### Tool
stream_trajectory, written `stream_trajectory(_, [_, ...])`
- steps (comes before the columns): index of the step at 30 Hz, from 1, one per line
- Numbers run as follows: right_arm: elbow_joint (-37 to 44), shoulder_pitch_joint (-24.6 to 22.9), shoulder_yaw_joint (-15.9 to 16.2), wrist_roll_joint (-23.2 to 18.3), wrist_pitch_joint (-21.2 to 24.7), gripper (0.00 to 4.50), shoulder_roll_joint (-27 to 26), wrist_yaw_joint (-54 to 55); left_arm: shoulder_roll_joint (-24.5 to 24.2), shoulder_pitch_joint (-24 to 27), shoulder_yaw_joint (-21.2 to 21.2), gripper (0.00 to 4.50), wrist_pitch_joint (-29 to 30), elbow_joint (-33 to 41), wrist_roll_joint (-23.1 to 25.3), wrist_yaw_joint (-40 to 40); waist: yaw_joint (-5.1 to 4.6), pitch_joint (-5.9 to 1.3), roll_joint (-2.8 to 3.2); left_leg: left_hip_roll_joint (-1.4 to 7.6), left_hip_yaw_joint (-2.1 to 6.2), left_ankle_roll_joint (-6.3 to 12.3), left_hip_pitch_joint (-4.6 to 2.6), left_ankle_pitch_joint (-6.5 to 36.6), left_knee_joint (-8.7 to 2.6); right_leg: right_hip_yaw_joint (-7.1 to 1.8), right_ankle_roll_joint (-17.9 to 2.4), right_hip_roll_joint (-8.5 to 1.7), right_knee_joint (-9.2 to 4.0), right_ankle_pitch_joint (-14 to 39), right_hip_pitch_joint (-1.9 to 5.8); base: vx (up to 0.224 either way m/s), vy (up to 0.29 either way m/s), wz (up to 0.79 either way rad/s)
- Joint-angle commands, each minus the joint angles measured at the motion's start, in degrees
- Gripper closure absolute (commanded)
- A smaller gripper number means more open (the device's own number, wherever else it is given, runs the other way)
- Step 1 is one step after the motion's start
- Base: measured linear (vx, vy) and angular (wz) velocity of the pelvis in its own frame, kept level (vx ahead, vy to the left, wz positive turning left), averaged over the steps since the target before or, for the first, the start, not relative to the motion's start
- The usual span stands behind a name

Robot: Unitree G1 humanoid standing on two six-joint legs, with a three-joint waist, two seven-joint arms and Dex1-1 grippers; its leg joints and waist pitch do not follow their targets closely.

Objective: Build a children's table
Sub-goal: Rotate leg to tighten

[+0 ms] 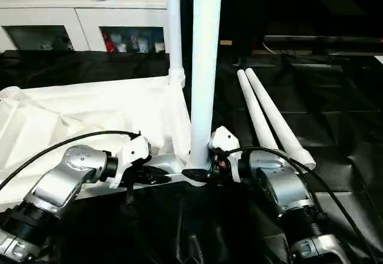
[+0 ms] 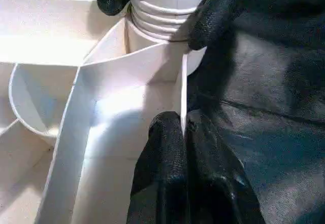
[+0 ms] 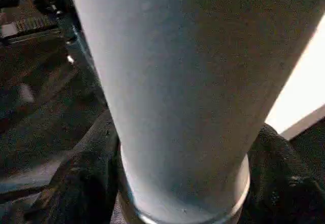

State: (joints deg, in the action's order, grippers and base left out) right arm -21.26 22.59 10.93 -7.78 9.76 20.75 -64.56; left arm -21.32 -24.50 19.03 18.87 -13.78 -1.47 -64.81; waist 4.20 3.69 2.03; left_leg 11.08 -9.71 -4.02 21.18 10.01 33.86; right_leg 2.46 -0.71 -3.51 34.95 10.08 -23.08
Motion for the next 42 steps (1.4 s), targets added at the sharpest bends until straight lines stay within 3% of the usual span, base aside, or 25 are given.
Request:
stream_trajectory(1, [0.0,-0.1,3.5,0.5,0.5,1.78,-4.7,2.1,3.6,-2.9,-1.0,4.5,-1.2,0.5,-0.5,5.3,-0.23,-3.78,-0.25,1.57,0.36,1.57,-0.59,15.9,-4.0,-2.09,-11.0,-3.74,-5.17,20.2,2.37,0.0,0.0,0.0])
stream_trajectory(2, [-1.6,0.5,2.9,1.4,0.6,1.78,-6.1,5.7,4.5,-3.4,-1.3,4.5,-0.9,-0.2,0.0,7.1,-0.27,-3.72,-0.26,1.48,0.43,1.37,-0.59,16.2,-4.05,-2.02,-10.7,-3.78,-5.27,21.3,2.4,0.0,0.0,0.0])
stream_trajectory(3, [-8.8,3.4,0.7,5.0,0.6,1.78,-11.1,19.6,7.5,-5.1,-2.4,4.5,0.5,-2.3,2.1,14.0,-0.74,-3.58,-0.47,1.39,0.37,0.64,-0.64,16.4,-4.03,-1.99,-10.4,-3.73,-5.27,23.2,2.02,0.0,0.0,0.0])
stream_trajectory(4, [-8.8,3.4,0.7,5.0,0.6,1.78,-11.1,19.6,7.5,-5.1,-2.4,4.5,0.5,-2.3,2.1,14.0,-1.37,-3.37,-0.46,1.03,0.71,-0.61,-0.74,18.2,-4.13,-1.52,-9.1,-3.83,-5.69,28.1,2.1,0.0,0.0,0.0])
stream_trajectory(5, [-10.2,4.0,0.3,5.7,0.6,1.79,-11.9,22.0,8.0,-5.5,-2.6,4.5,0.8,-2.6,2.5,15.3,-1.52,-3.58,-0.49,1.04,0.88,-0.63,-0.68,18.3,-4.15,-1.45,-7.6,-4.06,-5.99,30.0,2.36,0.0,0.0,0.0])
stream_trajectory(7, [-13.5,5.7,-1.4,5.7,1.0,1.8,-14.4,28.0,10.0,-6.2,-3.5,4.5,2.6,-2.9,2.9,19.0,-1.6,-3.55,-0.69,1.25,0.74,0.0,-0.84,18.7,-4.11,-1.75,-7.2,-3.96,-6.21,29.4,1.88,0.0,0.0,0.0])
stream_trajectory(9, [-17.5,8.2,-4.0,5.3,1.4,1.8,-18.2,36.3,12.8,-6.9,-4.5,4.5,4.6,-2.7,3.2,23.4,-2.12,-3.64,-0.5,1.17,0.81,-0.09,-0.54,18.1,-4.15,-1.75,-8.0,-3.99,-5.85,28.0,2.02,0.0,0.0,0.0])
stream_trajectory(13, [-20.1,9.8,-5.1,5.9,-0.8,1.8,-20.8,39.1,14.7,-6.9,-4.5,4.5,4.8,-2.4,3.5,25.0,-2.1,-3.91,-0.43,1.22,0.61,0.55,-0.59,17.3,-4.01,-1.93,-9.3,-3.86,-5.65,23.2,1.98,0.0,0.0,0.0])
stream_trajectory(14, [-20.4,10.0,-5.2,6.0,-1.4,1.8,-21.2,39.0,14.8,-6.8,-4.4,4.5,4.7,-2.4,3.6,25.0,-2.09,-3.98,-0.43,1.21,0.61,0.66,-0.41,16.9,-3.99,-1.96,-9.6,-3.9,-5.53,22.1,2.11,0.0,0.0,0.0])
stream_trajectory(16, [-20.4,10.1,-5.2,5.4,-2.8,1.1,-21.6,37.4,14.7,-6.5,-4.0,4.5,4.1,-2.1,3.7,24.5,-1.98,-4.07,-0.4,1.24,0.49,1.1,-0.3,15.4,-3.97,-1.99,-10.4,-3.78,-5.22,18.8,2.28,0.0,0.0,0.0])
stream_trajectory(20, [-18.3,9.5,-5.4,2.9,-2.7,0.97,-20.4,32.2,13.0,-5.6,-3.3,4.5,3.3,-1.0,3.0,22.2,-1.81,-4.2,-0.3,1.3,0.43,2.14,-0.11,13.8,-3.89,-1.99,-11.7,-3.79,-4.75,14.9,2.77,0.0,0.0,0.0])
stream_trajectory(22, [-17.4,8.9,-4.1,3.6,-3.6,0.61,-18.7,29.2,11.8,-4.8,-3.2,4.5,3.2,-0.2,2.8,20.5,-1.81,-4.23,-0.26,1.32,0.42,2.35,-0.09,13.0,-3.87,-1.96,-12.1,-3.72,-4.62,13.4,2.83,0.0,0.0,0.0])
stream_trajectory(26, [-14.9,7.4,-2.1,4.1,-5.2,0.56,-14.5,21.8,8.9,-3.6,-2.9,4.5,1.9,0.8,1.9,16.5,-1.74,-4.22,-0.28,1.37,0.37,2.93,-0.02,12.9,-3.78,-1.92,-12.8,-3.75,-4.53,12.6,3.01,0.0,0.0,0.0])
stream_trajectory(29, [-13.0,6.6,-1.2,3.4,-5.2,0.56,-12.2,17.1,7.3,-3.0,-2.8,4.5,1.0,1.3,1.3,13.7,-1.7,-4.0,0.16,1.45,0.38,2.57,-0.34,14.9,-3.91,-2.0,-12.6,-3.76,-4.78,15.8,2.69,0.0,0.0,0.0])
stream_trajectory(30, [-12.5,6.4,-0.9,3.2,-5.2,0.56,-11.7,15.8,6.9,-2.9,-2.7,4.5,0.8,1.4,1.2,13.0,-1.68,-3.95,0.05,1.47,0.36,2.49,-0.39,15.3,-3.96,-1.99,-12.5,-3.72,-4.96,16.3,2.65,0.0,0.0,0.0])
stream_trajectory(33, [-7.7,4.1,2.1,2.5,-5.2,0.56,-7.2,6.2,4.3,-2.3,-2.3,4.5,-1.0,1.8,0.1,8.0,-1.47,-3.95,0.25,1.54,0.44,2.46,-0.39,16.2,-4.02,-2.02,-12.1,-3.65,-4.93,16.7,2.71,0.0,0.0,0.0])
stream_trajectory(39, [-4.9,2.5,4.3,2.3,-5.2,0.56,-3.7,-0.4,2.4,-1.9,-1.8,4.5,-1.8,2.5,-1.4,3.6,-0.73,-3.97,0.22,1.66,0.37,2.68,-0.52,15.4,-4.0,-2.05,-12.7,-3.62,-4.8,15.6,2.63,0.0,0.0,0.0])
stream_trajectory(42, [-3.8,2.0,4.3,1.8,-4.4,0.82,-3.0,-1.8,1.4,-1.9,-1.4,4.5,-2.2,2.4,-1.4,2.5,-0.57,-3.95,0.14,1.66,0.34,2.45,-0.62,15.9,-3.99,-2.08,-12.8,-3.67,-4.84,16.3,2.55,0.0,0.0,0.0])
